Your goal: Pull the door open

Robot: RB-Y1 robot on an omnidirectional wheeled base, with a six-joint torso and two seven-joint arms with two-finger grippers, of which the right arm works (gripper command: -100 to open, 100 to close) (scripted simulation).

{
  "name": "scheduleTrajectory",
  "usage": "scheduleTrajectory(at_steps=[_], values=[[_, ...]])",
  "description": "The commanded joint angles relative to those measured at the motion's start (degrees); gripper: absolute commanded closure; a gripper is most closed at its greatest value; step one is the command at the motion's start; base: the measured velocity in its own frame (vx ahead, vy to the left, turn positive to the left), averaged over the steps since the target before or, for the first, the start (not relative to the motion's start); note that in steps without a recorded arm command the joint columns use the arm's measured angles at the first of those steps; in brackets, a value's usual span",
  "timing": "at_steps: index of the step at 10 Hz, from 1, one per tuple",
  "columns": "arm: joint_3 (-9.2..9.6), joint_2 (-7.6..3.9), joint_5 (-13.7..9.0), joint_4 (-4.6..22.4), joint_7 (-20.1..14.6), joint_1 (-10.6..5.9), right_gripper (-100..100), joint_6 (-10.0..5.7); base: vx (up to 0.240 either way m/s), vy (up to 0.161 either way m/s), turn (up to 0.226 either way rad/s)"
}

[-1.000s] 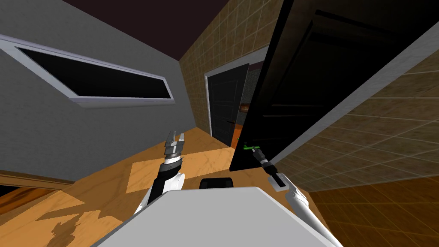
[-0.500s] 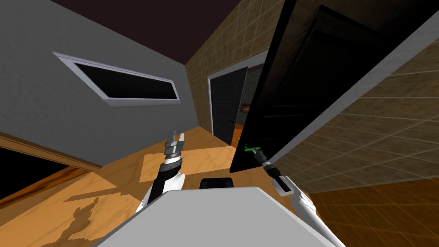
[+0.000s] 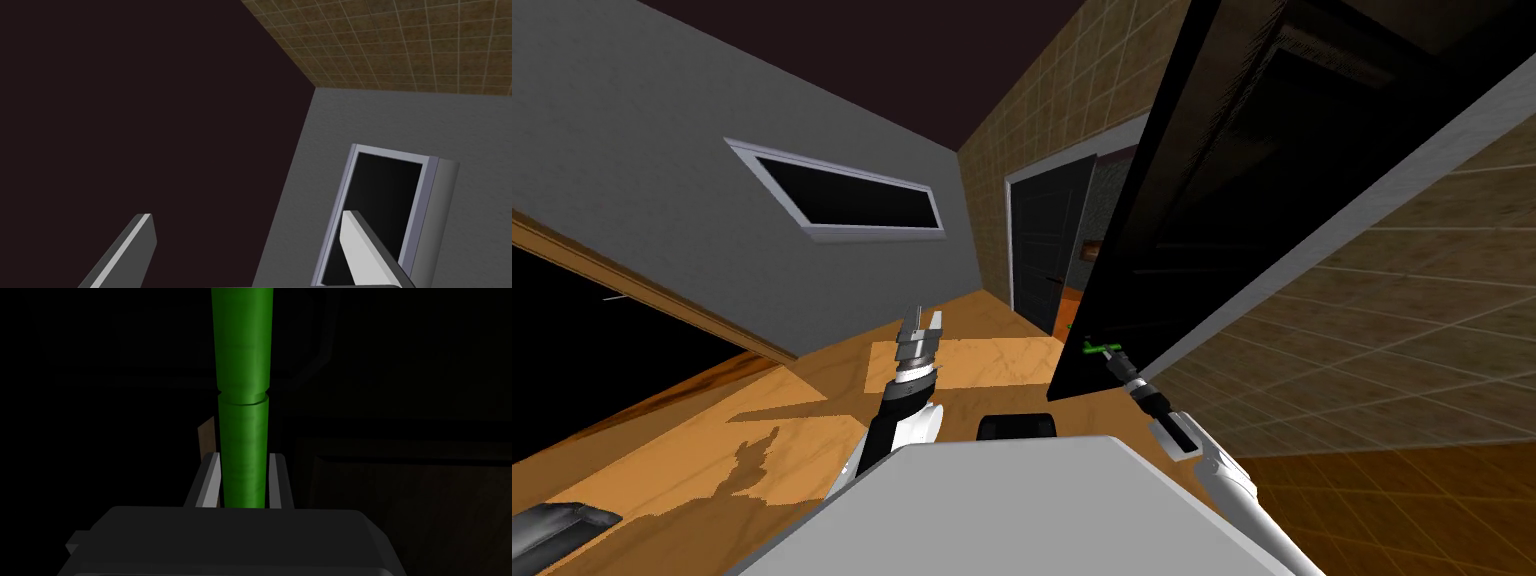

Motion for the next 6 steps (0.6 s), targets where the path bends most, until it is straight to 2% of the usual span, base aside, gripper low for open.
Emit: scheduleTrajectory(at_steps=[1,4,5,6], values=[[0.53,-0.33,0.2,0.8,-0.39,0.4,100,-1.91,-0.206,-0.102,0.167],[0.75,-1.07,0.32,1.76,-0.91,0.65,100,-4.12,-0.212,-0.093,0.125],[0.3,-1.18,0.16,2.3,-0.66,0.09,100,-3.72,-0.098,-0.037,0.01],[0.37,-1.51,0.38,2.95,-0.92,0.31,100,-4.91,-0.136,-0.056,0.104]])
